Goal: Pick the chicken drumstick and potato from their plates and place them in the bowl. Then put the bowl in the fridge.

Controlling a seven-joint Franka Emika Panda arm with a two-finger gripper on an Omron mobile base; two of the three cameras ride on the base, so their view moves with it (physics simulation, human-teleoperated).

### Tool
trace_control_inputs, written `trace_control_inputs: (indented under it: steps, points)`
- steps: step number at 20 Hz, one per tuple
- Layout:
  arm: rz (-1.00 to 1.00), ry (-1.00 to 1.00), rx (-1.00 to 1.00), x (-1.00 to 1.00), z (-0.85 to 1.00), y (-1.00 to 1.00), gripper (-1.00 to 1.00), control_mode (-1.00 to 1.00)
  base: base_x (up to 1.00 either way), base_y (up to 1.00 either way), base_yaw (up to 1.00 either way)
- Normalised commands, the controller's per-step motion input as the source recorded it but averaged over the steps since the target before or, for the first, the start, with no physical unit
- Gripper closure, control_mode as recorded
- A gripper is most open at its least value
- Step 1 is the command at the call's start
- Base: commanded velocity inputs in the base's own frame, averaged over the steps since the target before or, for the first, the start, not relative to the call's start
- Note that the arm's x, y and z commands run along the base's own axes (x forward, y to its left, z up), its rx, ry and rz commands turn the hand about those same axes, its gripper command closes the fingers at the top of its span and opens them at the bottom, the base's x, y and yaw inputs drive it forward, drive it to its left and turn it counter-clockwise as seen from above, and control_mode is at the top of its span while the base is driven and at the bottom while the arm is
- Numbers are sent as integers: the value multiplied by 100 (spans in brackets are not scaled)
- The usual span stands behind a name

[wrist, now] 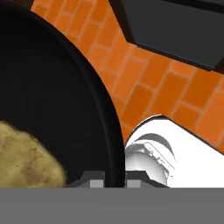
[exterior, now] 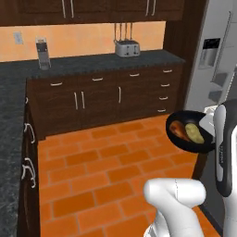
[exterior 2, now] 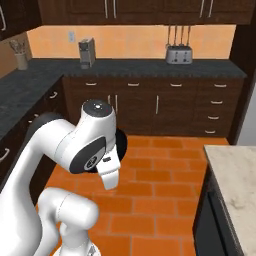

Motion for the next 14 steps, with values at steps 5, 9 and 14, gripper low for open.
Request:
trace_control_inputs:
  steps: [5, 9, 14]
  points:
    - [0, 0, 0, 0, 0, 0, 100, 100, 100, 1, 0]
    - [0, 0, 0, 0, 0, 0, 100, 100, 100, 4, -1]
    - [0, 0, 0, 0, 0, 0, 100, 100, 100, 29, -24]
